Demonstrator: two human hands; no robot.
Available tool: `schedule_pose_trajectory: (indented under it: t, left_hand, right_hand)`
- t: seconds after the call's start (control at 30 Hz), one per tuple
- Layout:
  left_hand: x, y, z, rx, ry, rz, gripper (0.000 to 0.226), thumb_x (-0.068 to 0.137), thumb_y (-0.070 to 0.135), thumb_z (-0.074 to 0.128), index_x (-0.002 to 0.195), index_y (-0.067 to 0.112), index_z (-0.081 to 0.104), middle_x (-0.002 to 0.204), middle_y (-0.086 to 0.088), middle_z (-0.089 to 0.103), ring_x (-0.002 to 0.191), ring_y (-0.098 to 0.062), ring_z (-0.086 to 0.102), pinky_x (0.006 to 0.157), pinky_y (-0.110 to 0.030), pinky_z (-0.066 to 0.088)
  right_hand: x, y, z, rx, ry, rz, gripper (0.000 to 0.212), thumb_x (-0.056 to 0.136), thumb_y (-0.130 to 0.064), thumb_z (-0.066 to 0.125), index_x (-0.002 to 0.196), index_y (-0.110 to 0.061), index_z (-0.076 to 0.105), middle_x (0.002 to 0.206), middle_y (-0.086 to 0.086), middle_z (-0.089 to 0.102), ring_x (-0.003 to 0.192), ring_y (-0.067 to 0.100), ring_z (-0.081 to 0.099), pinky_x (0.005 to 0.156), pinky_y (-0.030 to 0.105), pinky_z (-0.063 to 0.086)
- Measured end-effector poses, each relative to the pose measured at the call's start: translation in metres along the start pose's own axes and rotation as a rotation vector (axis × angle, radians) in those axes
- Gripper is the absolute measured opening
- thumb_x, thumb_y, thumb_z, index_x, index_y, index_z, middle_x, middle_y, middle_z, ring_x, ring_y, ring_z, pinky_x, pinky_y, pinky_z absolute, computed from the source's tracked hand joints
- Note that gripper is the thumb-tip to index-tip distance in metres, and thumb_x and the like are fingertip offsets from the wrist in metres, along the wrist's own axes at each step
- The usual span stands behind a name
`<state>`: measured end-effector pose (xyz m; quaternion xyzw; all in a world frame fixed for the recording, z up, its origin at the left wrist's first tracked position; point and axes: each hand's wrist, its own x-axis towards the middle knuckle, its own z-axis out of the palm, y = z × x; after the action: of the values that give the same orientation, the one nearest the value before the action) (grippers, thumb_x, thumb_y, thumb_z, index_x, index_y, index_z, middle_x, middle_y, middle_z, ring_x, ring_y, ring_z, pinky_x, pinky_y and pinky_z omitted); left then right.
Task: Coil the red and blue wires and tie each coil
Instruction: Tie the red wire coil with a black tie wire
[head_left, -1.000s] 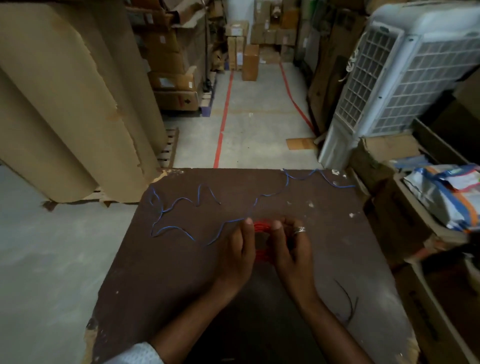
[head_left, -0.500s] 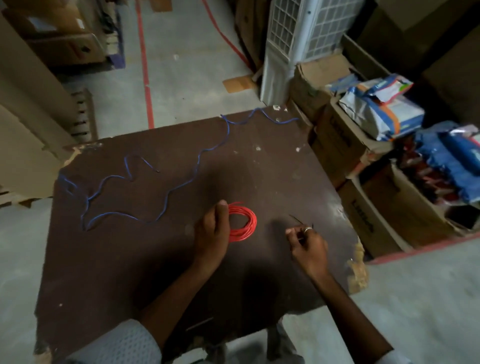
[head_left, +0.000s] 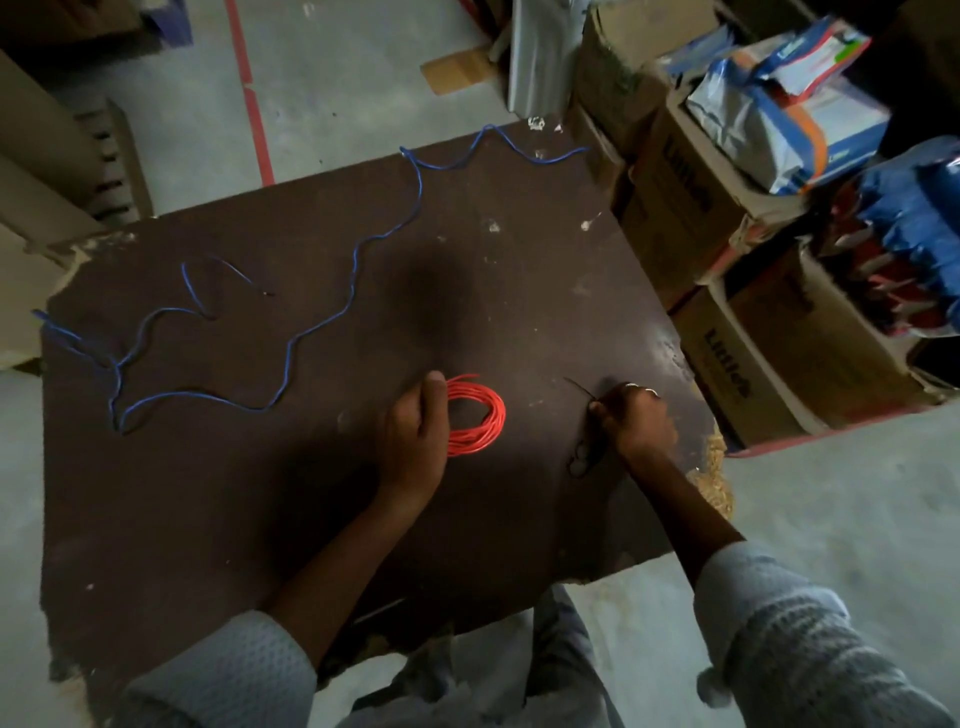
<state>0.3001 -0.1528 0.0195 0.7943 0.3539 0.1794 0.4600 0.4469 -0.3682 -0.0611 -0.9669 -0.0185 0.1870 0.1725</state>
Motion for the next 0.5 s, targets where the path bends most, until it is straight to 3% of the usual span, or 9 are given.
schedule_pose_trajectory:
  t: [0.1, 0.2, 0.3, 0.37, 0.43, 0.5]
  left_hand:
    - [0.001, -0.007, 0.005, -0.007, 0.012, -0.005, 0.044, 0.100, 0.039, 0.037, 0.059, 0.024, 0.042, 0.063, -0.017, 0.061, 0.068, -0.040, 0.061, 0.063, -0.043, 0.042]
    - [0.001, -0.006, 0.007, -0.011, 0.028, -0.003, 0.047, 0.099, 0.043, 0.036, 0.056, 0.025, 0.040, 0.063, -0.019, 0.059, 0.068, -0.040, 0.060, 0.062, -0.041, 0.041]
    - [0.002, -0.004, 0.008, -0.023, 0.028, -0.026, 0.044, 0.100, 0.038, 0.037, 0.062, 0.019, 0.045, 0.065, -0.019, 0.060, 0.070, -0.038, 0.061, 0.064, -0.035, 0.037]
    - [0.001, -0.003, 0.008, -0.055, 0.030, -0.040, 0.046, 0.101, 0.039, 0.037, 0.069, 0.010, 0.056, 0.076, -0.025, 0.064, 0.078, -0.043, 0.062, 0.066, -0.039, 0.041]
    - [0.001, -0.001, 0.008, -0.066, 0.037, -0.042, 0.051, 0.102, 0.038, 0.038, 0.078, 0.001, 0.062, 0.081, -0.025, 0.067, 0.083, -0.042, 0.065, 0.068, -0.039, 0.043]
    - [0.002, 0.002, 0.005, -0.061, 0.041, -0.041, 0.047, 0.105, 0.034, 0.040, 0.081, 0.003, 0.065, 0.080, -0.018, 0.070, 0.083, -0.035, 0.067, 0.067, -0.033, 0.041]
  right_hand:
    - [0.001, -0.001, -0.001, 0.025, -0.039, 0.000, 0.026, 0.094, -0.037, 0.065, 0.107, -0.015, 0.068, 0.107, 0.010, 0.070, 0.100, 0.031, 0.067, 0.082, 0.042, 0.056]
    - [0.000, -0.001, -0.002, 0.143, -0.036, -0.012, 0.021, 0.096, -0.033, 0.063, 0.101, -0.013, 0.068, 0.099, 0.010, 0.071, 0.095, 0.029, 0.067, 0.081, 0.041, 0.056]
    - [-0.004, -0.007, -0.008, 0.439, -0.043, 0.053, 0.013, 0.093, -0.025, 0.068, 0.094, -0.014, 0.073, 0.092, 0.006, 0.075, 0.092, 0.024, 0.070, 0.086, 0.045, 0.058]
    - [-0.010, -0.016, -0.019, 0.657, -0.072, 0.114, 0.005, 0.091, -0.016, 0.070, 0.091, -0.014, 0.074, 0.089, 0.003, 0.075, 0.091, 0.021, 0.071, 0.088, 0.042, 0.059]
    - [-0.021, -0.029, -0.033, 0.820, -0.116, 0.150, 0.007, 0.093, -0.008, 0.067, 0.095, -0.010, 0.073, 0.084, 0.003, 0.071, 0.084, 0.019, 0.068, 0.078, 0.036, 0.059]
    - [-0.037, -0.043, -0.049, 0.948, -0.161, 0.151, 0.012, 0.095, -0.004, 0.062, 0.102, -0.005, 0.072, 0.079, 0.005, 0.069, 0.073, 0.016, 0.065, 0.064, 0.027, 0.057]
